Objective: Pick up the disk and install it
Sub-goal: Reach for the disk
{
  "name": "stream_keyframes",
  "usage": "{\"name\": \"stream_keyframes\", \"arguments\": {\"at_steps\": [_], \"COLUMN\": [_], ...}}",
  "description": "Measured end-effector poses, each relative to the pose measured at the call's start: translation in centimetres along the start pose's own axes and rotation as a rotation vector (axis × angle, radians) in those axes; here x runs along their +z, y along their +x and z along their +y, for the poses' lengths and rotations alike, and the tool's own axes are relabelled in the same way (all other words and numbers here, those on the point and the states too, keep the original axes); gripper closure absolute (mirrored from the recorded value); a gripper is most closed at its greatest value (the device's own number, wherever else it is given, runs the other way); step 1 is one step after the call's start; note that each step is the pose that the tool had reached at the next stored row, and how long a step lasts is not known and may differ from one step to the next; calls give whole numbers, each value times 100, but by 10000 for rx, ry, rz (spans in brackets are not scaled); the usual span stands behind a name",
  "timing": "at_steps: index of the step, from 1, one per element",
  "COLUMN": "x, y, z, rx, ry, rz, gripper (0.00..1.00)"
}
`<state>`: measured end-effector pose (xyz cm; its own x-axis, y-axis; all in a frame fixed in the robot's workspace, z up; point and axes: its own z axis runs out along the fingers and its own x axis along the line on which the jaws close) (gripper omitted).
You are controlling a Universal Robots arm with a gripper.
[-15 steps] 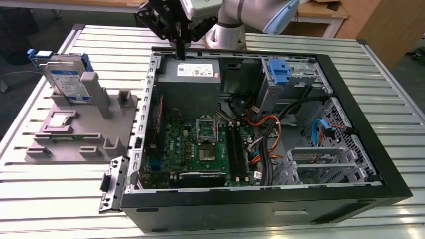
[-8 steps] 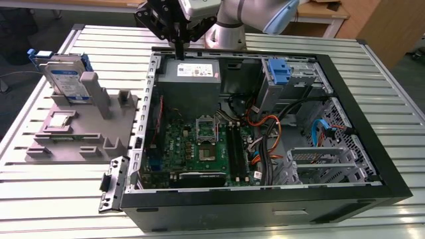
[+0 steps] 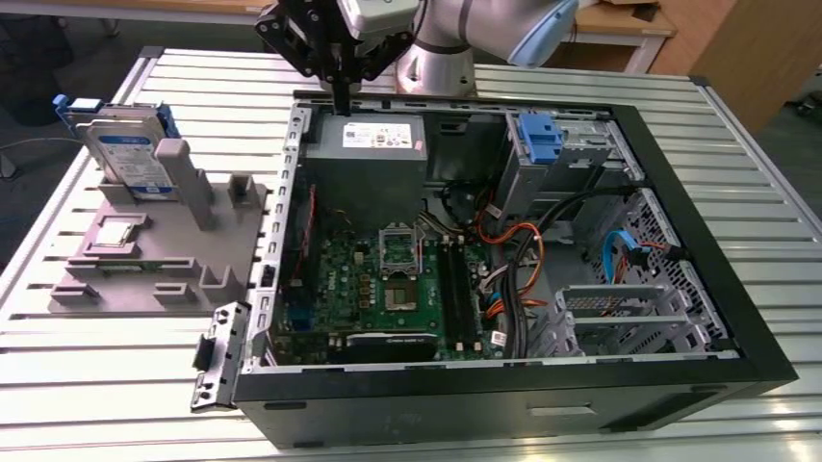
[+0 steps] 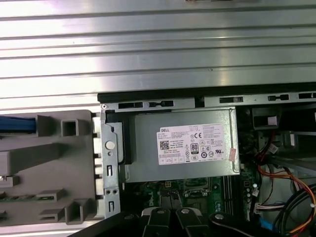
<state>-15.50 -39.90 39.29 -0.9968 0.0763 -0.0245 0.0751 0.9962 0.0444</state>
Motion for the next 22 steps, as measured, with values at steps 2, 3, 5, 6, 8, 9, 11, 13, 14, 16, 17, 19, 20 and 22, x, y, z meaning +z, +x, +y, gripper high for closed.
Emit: {"name": "stream_keyframes", "arguments": {"at_steps": [2, 3, 5, 6, 8, 9, 11, 13, 14, 16, 17, 19, 20, 22], "x": [0, 0, 0, 0, 1, 1, 1, 1, 0, 0, 0, 0, 0, -1], "y": [24, 33, 42, 48, 59, 65, 78, 91, 99, 114, 122, 140, 149, 165], "z": [-2, -2, -3, -4, -4, -5, -6, -7, -8, -9, -9, -11, -11, -13], "rx": [0, 0, 0, -1, 0, 0, -1, -1, -1, 0, 0, 0, 0, 0], "ry": [1, 0, 0, 0, 0, 0, 0, 1, 1, 1, 1, 0, 0, 0], "rz": [0, 0, 0, 0, 0, 0, 0, 0, 0, 0, 0, 0, 0, 0], "gripper": [89, 89, 89, 89, 89, 89, 89, 89, 89, 89, 89, 89, 89, 89]}}
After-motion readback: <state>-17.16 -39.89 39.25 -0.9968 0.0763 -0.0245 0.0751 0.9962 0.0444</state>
